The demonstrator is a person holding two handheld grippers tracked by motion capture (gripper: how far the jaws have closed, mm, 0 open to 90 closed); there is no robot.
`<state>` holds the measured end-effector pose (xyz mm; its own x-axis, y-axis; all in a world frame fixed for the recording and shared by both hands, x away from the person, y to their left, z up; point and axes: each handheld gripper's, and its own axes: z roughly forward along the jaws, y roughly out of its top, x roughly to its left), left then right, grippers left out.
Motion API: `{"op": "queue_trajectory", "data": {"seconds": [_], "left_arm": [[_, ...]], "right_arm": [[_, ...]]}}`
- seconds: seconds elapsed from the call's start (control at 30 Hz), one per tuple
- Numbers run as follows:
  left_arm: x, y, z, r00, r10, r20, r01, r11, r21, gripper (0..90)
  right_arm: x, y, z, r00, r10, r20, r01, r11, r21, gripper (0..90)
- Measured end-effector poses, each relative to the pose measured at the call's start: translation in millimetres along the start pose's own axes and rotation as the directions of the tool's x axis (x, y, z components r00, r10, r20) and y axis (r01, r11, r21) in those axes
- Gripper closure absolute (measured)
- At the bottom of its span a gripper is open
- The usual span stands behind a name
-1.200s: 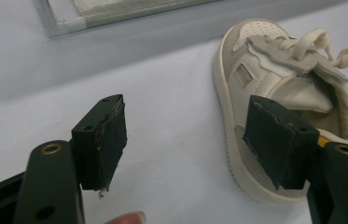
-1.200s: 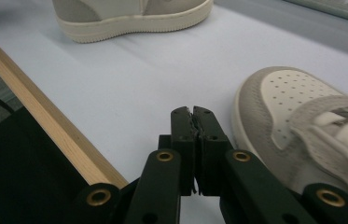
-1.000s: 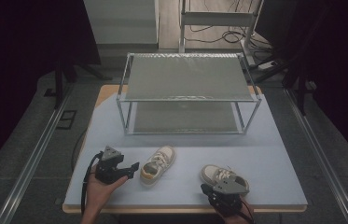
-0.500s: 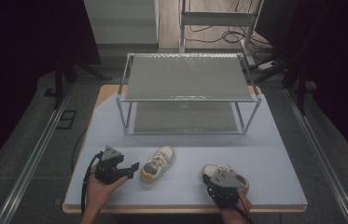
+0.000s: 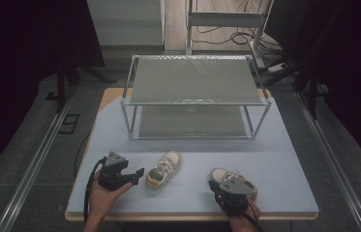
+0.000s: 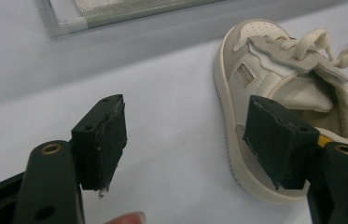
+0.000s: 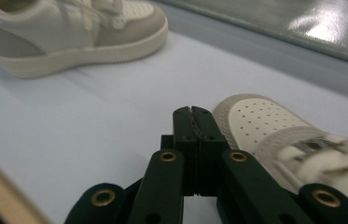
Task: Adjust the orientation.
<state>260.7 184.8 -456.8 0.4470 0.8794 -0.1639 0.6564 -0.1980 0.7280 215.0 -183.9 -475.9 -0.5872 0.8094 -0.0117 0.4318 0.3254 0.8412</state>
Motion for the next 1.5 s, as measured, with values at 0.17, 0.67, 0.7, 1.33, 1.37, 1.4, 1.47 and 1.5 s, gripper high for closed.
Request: {"op": "queue_trajectory", "data": {"seconds": [0.17, 0.67, 0.7, 1.33, 1.37, 1.4, 1.47, 1.5], "left_arm": [[1.3, 0.1, -1.3, 1.0000, -0.006, 0.000, 0.006, 1.0000, -0.006, 29.4], [1.2, -0.6, -2.7, 0.9999, -0.009, -0.005, 0.009, 0.9999, -0.005, 29.4], [1.5, -0.7, -2.9, 1.0000, -0.009, -0.004, 0.009, 0.9999, -0.006, 29.4], [0.2, -2.1, -6.8, 0.9999, -0.010, -0.008, 0.010, 0.9999, -0.006, 29.3], [0.2, -2.1, -6.9, 0.9999, -0.010, -0.008, 0.010, 0.9999, -0.006, 29.3], [0.1, -2.2, -6.8, 0.9999, -0.010, -0.007, 0.010, 0.9999, -0.007, 29.3], [-0.7, -2.0, -6.7, 1.0000, -0.008, -0.004, 0.008, 1.0000, -0.006, 29.3], [-1.3, -1.9, -6.5, 1.0000, -0.007, -0.005, 0.007, 1.0000, -0.005, 29.3]], "right_arm": [[-15.3, 3.1, -26.7, 0.9980, 0.054, -0.033, -0.056, 0.997, -0.051, 89.3], [-82.7, -15.3, -81.5, 0.9835, 0.179, 0.026, -0.175, 0.978, -0.117, 89.4], [-84.4, -16.7, -81.6, 0.9832, 0.180, 0.029, -0.176, 0.978, -0.110, 89.4], [-100.4, -51.5, -76.0, 0.9754, 0.205, 0.081, -0.209, 0.977, 0.035, 89.5], [-100.4, -51.5, -76.0, 0.9754, 0.205, 0.081, -0.209, 0.977, 0.035, 89.5], [-98.7, -53.0, -77.6, 0.9754, 0.207, 0.076, -0.210, 0.977, 0.035, 89.5], [-93.3, -55.6, -80.2, 0.9761, 0.204, 0.077, -0.206, 0.978, 0.032, 89.5], [-91.4, -55.8, -80.5, 0.9767, 0.199, 0.082, -0.202, 0.979, 0.031, 89.6]]}}
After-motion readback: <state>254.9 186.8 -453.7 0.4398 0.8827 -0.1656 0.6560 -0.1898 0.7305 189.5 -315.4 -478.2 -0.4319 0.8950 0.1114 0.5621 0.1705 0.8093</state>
